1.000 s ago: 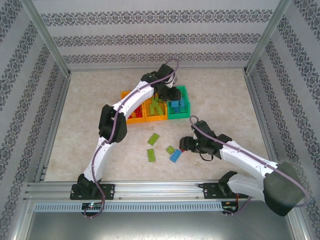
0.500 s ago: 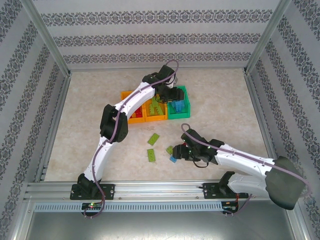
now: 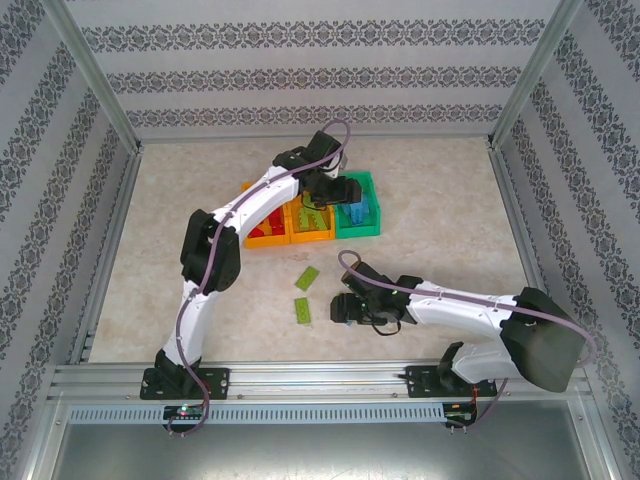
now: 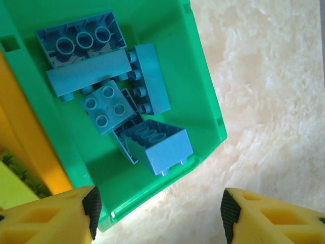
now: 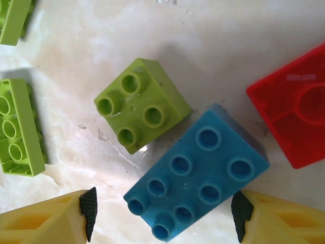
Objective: Sort the legos into containers by color
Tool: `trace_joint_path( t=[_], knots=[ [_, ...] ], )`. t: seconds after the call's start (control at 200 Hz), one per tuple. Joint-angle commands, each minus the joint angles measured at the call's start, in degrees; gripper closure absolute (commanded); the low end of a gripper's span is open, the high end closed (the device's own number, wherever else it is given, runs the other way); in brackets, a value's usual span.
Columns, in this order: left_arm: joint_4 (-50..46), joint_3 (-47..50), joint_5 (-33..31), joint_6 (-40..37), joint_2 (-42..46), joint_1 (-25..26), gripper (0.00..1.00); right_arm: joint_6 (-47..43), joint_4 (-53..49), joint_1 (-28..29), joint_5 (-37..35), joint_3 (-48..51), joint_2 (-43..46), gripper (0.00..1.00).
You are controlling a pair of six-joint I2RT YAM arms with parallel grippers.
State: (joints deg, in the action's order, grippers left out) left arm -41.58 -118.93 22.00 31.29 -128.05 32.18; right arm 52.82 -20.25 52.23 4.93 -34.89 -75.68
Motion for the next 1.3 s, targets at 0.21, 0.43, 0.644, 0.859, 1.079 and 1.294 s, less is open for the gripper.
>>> trace_joint_path(
  t=[0.21,0.43,0.644,0.859,1.079,1.294],
  knots=[
    [4.1,6.5,-1.9,-2.1,6.5,0.3,0.34,0.3,-5.6,0.8,-3.8,-4.7,-7.1,0.3],
    [4.4,9.4,-2.9,-2.5,8.6,0.2,0.34,-0.3,-9.1,0.8,-6.8,-4.7,-8.6,0.51],
    [4.9,11.8,-3.2,-2.5,9.8,0.2,0.34,-2.1,-12.7,0.7,-9.1,-3.9,-5.7,0.66],
    [5.2,15.5,-4.0,-2.5,12.1,0.3,0.34,-4.8,-13.2,-0.3,-10.0,-3.6,1.1,0.7],
    [5.9,22.7,-6.4,-3.0,18.0,0.3,0.34,-12.5,-10.5,-11.9,-5.0,-6.6,9.0,0.7],
    [8.0,32.2,-6.7,-3.1,24.1,0.2,0.34,-22.1,-7.4,-26.8,5.3,-17.5,3.9,0.69]
  ],
)
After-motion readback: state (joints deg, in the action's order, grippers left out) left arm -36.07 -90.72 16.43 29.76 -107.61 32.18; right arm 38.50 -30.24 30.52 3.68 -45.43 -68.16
